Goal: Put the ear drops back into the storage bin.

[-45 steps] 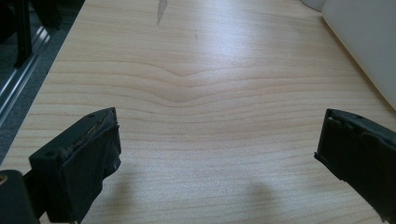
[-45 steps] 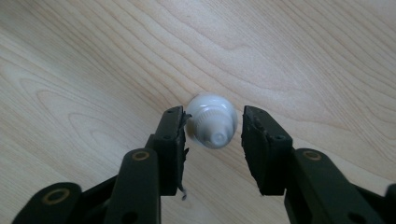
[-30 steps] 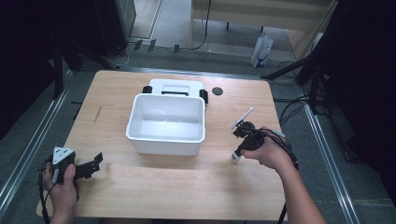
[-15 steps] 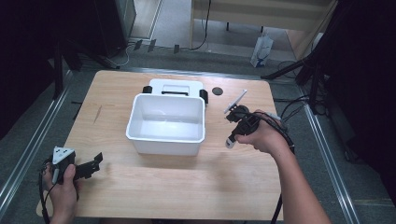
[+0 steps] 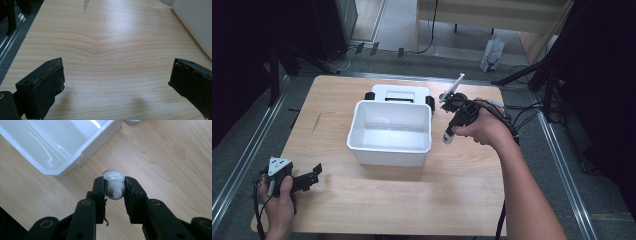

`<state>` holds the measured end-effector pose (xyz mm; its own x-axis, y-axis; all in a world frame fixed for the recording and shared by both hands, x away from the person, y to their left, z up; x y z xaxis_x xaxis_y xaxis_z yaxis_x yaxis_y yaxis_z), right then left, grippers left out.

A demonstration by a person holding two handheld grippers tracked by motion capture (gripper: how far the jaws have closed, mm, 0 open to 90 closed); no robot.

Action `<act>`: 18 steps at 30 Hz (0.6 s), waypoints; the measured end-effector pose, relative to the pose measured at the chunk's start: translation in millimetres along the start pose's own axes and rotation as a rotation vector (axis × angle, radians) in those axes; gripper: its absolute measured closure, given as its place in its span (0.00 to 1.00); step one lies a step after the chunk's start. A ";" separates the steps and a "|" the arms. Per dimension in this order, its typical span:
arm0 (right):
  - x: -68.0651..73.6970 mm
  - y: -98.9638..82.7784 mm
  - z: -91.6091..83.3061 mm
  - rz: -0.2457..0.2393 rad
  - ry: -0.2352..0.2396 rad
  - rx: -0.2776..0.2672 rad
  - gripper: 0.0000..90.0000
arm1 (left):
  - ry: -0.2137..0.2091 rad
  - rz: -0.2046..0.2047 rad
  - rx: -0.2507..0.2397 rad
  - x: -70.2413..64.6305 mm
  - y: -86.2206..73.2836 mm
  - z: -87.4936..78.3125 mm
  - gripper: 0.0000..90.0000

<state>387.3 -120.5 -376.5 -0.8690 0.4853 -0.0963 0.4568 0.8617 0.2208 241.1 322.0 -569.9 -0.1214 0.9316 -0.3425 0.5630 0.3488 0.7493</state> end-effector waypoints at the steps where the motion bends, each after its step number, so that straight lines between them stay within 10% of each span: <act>1: 0.1 2.5 -1.9 -0.004 0.002 -0.001 0.80 | 0.000 0.000 -0.001 0.0 0.0 0.0 0.01; 18: 6.9 43.4 -31.1 -0.072 -0.008 -0.054 0.80 | -0.005 0.002 0.005 -0.3 0.0 0.3 0.01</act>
<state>395.3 -84.3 -337.4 -0.8976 0.4238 -0.1217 0.3820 0.8853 0.2651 241.4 321.7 -570.1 -0.1166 0.9317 -0.3441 0.5668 0.3469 0.7472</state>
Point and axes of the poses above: each handheld gripper's, and its own axes: z roughly forward along the jaws, y roughly out of its top, x roughly to its left, the point moved 3 cm from there along z, roughly forward along the jaws, and after that the axes turned 14 degrees about -z, right-handed, at the moved point
